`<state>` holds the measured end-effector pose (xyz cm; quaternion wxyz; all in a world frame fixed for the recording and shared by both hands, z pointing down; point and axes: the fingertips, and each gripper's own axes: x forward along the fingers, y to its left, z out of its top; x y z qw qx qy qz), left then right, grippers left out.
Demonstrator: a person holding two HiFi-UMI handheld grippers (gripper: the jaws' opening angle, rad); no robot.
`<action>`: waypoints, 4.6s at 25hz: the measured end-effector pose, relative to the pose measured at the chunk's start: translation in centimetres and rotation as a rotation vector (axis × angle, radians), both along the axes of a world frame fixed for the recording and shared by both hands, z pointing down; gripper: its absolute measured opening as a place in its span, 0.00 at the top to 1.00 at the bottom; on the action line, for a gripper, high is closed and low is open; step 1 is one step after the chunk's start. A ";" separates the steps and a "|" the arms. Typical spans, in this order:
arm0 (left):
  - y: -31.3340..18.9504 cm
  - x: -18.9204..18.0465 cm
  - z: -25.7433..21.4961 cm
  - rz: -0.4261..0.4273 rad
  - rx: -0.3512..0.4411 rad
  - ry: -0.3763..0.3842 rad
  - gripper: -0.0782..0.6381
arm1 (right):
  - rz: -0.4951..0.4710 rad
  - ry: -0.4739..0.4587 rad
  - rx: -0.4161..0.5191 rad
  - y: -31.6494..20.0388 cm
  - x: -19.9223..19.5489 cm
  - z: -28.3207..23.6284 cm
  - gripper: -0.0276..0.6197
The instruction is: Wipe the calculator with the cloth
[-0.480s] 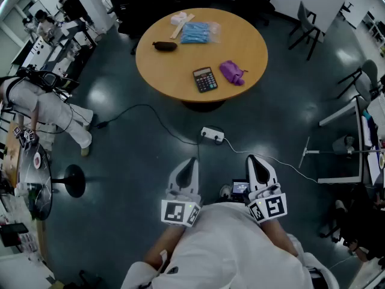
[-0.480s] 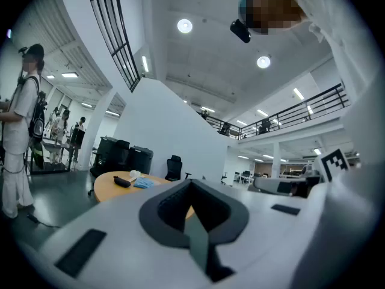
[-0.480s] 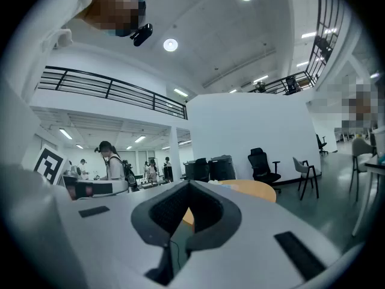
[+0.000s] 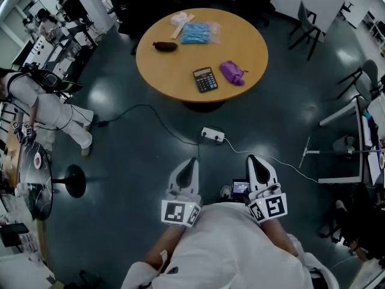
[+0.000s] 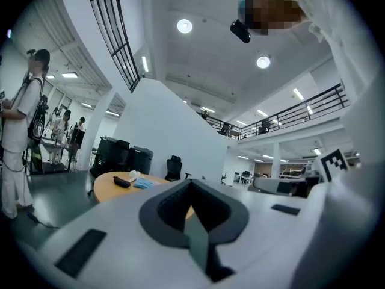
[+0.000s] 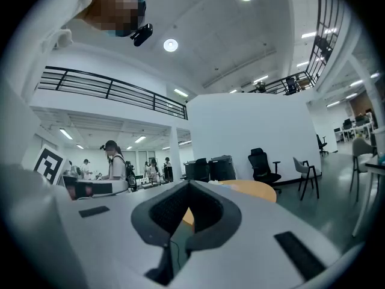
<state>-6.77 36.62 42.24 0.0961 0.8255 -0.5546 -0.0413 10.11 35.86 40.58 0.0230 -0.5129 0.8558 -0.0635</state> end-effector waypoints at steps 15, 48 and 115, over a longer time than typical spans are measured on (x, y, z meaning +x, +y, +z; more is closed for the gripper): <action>0.5 1.6 2.0 -0.047 -0.061 -0.017 0.88 | 0.007 -0.058 -0.032 0.5 4.0 1.0 0.93; -31.4 0.9 4.6 0.070 -0.089 -0.024 0.88 | 0.031 -0.050 -0.020 -28.8 3.3 0.9 0.93; -53.0 -0.8 34.0 0.496 -0.775 0.025 0.81 | -0.178 -0.044 -0.322 -43.8 0.6 10.5 0.93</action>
